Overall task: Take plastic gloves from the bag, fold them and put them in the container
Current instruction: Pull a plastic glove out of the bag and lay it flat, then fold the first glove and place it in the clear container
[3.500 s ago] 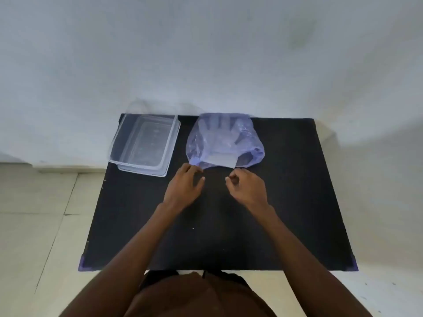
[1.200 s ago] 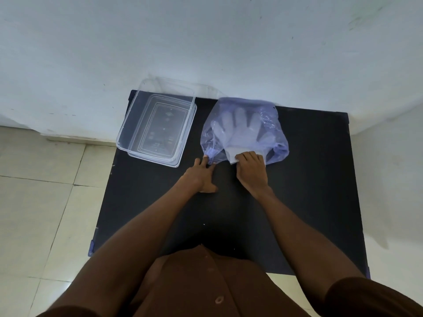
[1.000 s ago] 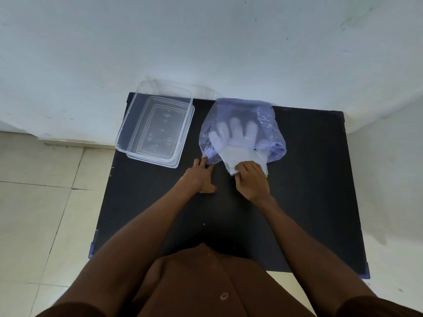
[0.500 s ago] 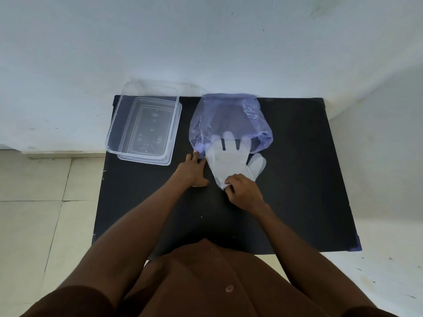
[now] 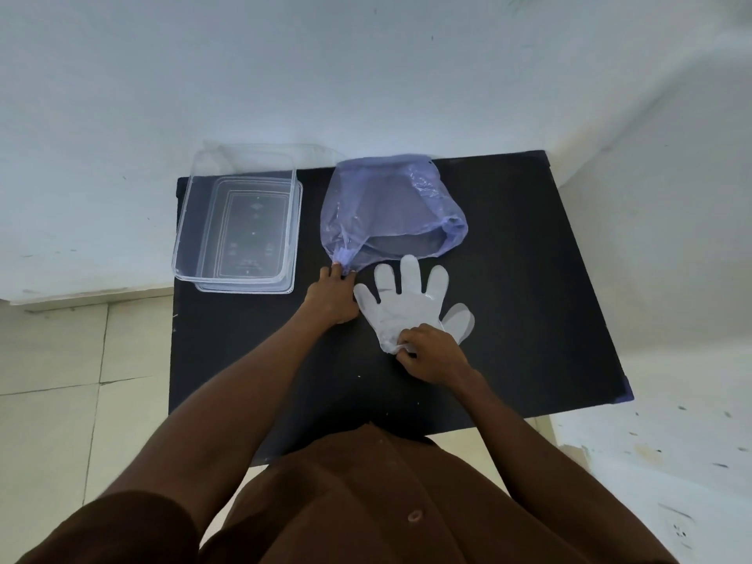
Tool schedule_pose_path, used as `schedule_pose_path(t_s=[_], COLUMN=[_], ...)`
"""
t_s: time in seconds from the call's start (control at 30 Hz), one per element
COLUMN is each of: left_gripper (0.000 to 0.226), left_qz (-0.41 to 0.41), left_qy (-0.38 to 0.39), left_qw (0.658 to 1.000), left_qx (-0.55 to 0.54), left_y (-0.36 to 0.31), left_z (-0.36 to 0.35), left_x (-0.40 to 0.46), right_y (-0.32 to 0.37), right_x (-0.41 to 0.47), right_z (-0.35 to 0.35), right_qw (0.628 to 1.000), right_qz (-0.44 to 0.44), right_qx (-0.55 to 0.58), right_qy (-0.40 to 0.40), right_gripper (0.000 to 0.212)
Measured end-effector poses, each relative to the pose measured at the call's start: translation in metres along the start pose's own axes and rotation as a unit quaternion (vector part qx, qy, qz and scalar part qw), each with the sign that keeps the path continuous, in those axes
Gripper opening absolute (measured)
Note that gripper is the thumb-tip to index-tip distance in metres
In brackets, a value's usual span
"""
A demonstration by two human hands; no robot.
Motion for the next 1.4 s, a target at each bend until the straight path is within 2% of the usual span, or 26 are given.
schedule_pose_path(t_s=[0.2,0.43,0.6,0.73,0.83,0.97,1.17,1.3,1.4], left_gripper=[0.068,0.053,0.038,0.030,0.032,0.046,0.059,0.059,0.055], left_qz=[-0.024,-0.040,-0.052,-0.113,-0.163,-0.190,-0.203,-0.196,-0.178], left_qy=[-0.012,-0.084,-0.125,-0.122,-0.103,-0.090,-0.099,-0.110,-0.117], left_qw=[0.999,0.986,0.976,0.970,0.968,0.968,0.969,0.971,0.973], left_qx=[-0.040,-0.140,-0.171,-0.179,-0.162,-0.138,-0.103,-0.081,-0.089], left_y=[0.007,0.008,0.008,0.002,-0.003,-0.014,-0.020,-0.028,-0.034], left_z=[0.004,-0.009,-0.025,-0.048,-0.070,-0.091,-0.108,-0.113,-0.112], left_x=[-0.002,-0.018,-0.042,-0.061,-0.073,-0.086,-0.096,-0.101,-0.102], right_y=[0.006,0.012,0.017,0.020,0.023,0.030,0.032,0.029,0.026], right_x=[-0.021,-0.041,-0.044,-0.042,-0.038,-0.033,-0.030,-0.027,-0.025], right_z=[-0.012,-0.022,-0.028,-0.030,-0.032,-0.032,-0.030,-0.023,-0.018], right_qw=[1.000,0.999,0.996,0.992,0.988,0.984,0.980,0.981,0.982], right_qz=[0.009,-0.037,-0.065,-0.105,-0.136,-0.160,-0.178,-0.176,-0.177], right_qx=[-0.022,-0.013,0.002,0.011,0.010,-0.020,-0.003,-0.007,0.000], right_qy=[-0.005,-0.035,-0.059,-0.075,-0.074,-0.076,-0.087,-0.082,-0.071], right_gripper=[0.029,0.059,0.053,0.051,0.051,0.048,0.043,0.049,0.043])
Point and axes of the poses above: each hand's wrist, its own x-axis towards the middle knuckle, its own z-axis out of the back of the hand, y = z × x, the point moved 4 cm from there along x, towards the middle knuckle, and after that the axes turned 7 degrees about x, right-handed, at the moved point
